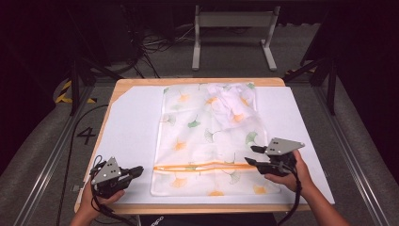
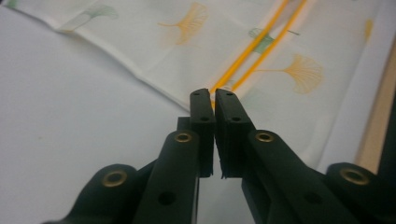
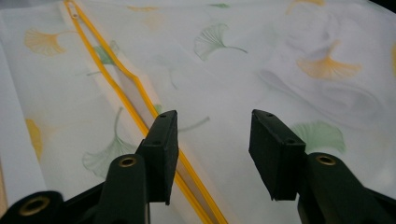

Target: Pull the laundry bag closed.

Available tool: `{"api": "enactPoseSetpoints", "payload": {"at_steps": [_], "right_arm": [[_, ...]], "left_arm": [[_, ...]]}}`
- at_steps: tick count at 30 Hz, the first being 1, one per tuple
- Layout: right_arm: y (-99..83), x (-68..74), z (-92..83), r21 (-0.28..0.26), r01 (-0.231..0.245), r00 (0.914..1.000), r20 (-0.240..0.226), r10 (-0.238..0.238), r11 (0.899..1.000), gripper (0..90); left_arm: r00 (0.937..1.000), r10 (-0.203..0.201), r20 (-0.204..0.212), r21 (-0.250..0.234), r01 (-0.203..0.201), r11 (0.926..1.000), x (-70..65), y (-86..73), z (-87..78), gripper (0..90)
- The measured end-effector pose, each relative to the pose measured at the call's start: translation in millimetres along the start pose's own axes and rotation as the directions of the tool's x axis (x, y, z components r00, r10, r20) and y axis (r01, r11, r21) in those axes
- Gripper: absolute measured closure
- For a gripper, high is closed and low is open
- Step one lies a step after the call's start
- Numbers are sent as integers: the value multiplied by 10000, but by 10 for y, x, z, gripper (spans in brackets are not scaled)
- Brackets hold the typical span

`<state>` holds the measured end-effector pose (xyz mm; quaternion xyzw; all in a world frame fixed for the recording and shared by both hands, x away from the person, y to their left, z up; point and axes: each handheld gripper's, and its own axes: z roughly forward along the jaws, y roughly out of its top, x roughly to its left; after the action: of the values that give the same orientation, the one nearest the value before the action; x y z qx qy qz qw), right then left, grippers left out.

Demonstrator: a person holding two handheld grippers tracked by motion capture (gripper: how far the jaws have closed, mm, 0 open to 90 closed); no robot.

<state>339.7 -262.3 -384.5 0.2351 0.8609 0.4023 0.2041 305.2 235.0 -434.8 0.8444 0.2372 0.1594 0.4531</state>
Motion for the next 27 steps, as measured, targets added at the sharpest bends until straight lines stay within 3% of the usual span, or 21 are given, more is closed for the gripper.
{"api": "enactPoseSetpoints", "payload": {"at_steps": [3,5,8,13,14,15,17,20,22,25,27], "right_arm": [[226,106,168,170,551,9972,-517,-541,9983,545],[380,197,313,448,1023,9905,-967,-976,9937,562],[600,345,560,963,1706,9723,-1780,-1517,9806,595],[919,600,973,1237,2597,9376,-2695,-2195,9577,631],[919,600,973,1237,2597,9376,-2695,-2195,9577,631],[970,652,1053,1329,2667,9315,-2896,-2200,9546,632],[1078,796,1254,1679,3233,9127,-3150,-2601,9313,649],[1202,955,1489,2001,3676,8900,-3589,-2812,9082,668],[1261,1022,1604,2134,3848,8766,-3891,-2832,8980,681],[1347,1153,1798,2312,4120,8586,-4223,-2906,8814,684],[1401,1219,1911,2507,4206,8567,-4261,-2908,8719,683]], "left_arm": [[9994,220,270,329,-229,9992,-64,66,77,900],[9980,485,397,677,-511,9964,-101,96,154,900],[9968,565,567,993,-619,9931,-132,121,269,900],[9926,818,902,1474,-946,9845,-170,107,401,900],[9926,818,902,1474,-946,9845,-170,107,401,900],[9927,843,864,1645,-977,9815,-166,93,429,900],[9933,770,856,1718,-909,9809,-154,64,455,900],[9933,673,941,1696,-826,9820,-135,46,463,900],[9927,730,963,1726,-888,9810,-134,46,463,900],[9930,516,1065,1692,-692,9832,-109,31,461,900],[9928,396,1134,1623,-579,9850,-99,19,462,900]]}}
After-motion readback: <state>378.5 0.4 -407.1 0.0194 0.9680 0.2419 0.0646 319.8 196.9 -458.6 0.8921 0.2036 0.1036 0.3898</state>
